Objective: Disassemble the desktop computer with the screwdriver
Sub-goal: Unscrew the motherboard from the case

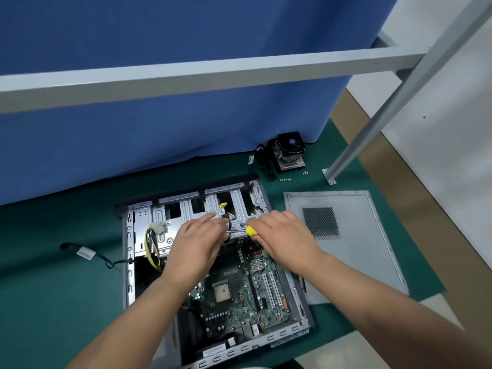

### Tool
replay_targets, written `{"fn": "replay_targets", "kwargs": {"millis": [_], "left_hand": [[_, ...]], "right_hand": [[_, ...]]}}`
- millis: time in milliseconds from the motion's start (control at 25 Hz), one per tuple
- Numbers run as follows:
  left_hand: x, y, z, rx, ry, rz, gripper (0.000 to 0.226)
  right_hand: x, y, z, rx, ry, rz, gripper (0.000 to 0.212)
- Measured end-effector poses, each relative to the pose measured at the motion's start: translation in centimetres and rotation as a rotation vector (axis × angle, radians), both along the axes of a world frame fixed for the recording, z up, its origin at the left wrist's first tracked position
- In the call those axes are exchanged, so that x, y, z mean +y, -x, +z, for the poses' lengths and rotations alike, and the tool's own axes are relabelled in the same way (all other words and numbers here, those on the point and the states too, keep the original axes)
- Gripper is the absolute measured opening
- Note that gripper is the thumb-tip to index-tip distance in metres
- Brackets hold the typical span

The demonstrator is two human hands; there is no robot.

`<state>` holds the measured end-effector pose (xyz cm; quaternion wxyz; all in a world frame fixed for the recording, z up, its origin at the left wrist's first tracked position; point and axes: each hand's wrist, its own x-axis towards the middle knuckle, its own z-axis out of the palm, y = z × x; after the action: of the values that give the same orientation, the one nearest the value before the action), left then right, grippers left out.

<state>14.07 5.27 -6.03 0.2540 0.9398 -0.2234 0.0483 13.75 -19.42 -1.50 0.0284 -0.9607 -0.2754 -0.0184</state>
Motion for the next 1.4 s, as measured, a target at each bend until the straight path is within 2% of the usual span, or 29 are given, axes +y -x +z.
{"fn": "replay_targets", "kwargs": {"millis": [120,240,320,440,520,720,880,1200,1400], "left_hand": [[2.0,0.6,0.0,0.1,0.026,0.191,0.038],[4.0,1.3,-0.8,0.155,-0.02,0.242,0.047],[4.6,2.0,-1.8,0.201,-0.121,0.203,0.048],[4.3,3.1,-3.0,0.241,-0.182,0.211,0.051],[3.8,3.7,-3.5,0.232,-0.208,0.225,0.053],[3.6,4.0,-4.0,0.196,-0.278,0.257,0.059],[3.3,4.0,-4.2,0.158,-0.323,0.28,0.057],[3.3,3.9,-4.5,0.147,-0.328,0.277,0.055],[3.2,3.9,-4.2,0.15,-0.297,0.274,0.055]], "right_hand": [[-0.3,0.7,0.0,0.089,-0.096,-0.138,0.036],[-2.5,0.6,-0.8,0.207,-0.435,-0.51,0.032],[-4.7,0.6,-2.1,0.276,-0.603,-0.763,0.017],[-6.9,1.0,-5.0,0.469,-0.678,-1.052,0.009],[-7.7,1.2,-6.9,0.562,-0.607,-1.149,0.01],[-8.0,0.3,-10.1,0.685,-0.416,-1.188,0.004],[-6.8,-1.0,-11.6,0.757,-0.363,-1.115,0.011],[-5.6,-1.1,-12.5,0.679,-0.041,-0.985,0.028],[-6.0,-0.8,-11.6,0.691,-0.107,-0.969,0.026]]}}
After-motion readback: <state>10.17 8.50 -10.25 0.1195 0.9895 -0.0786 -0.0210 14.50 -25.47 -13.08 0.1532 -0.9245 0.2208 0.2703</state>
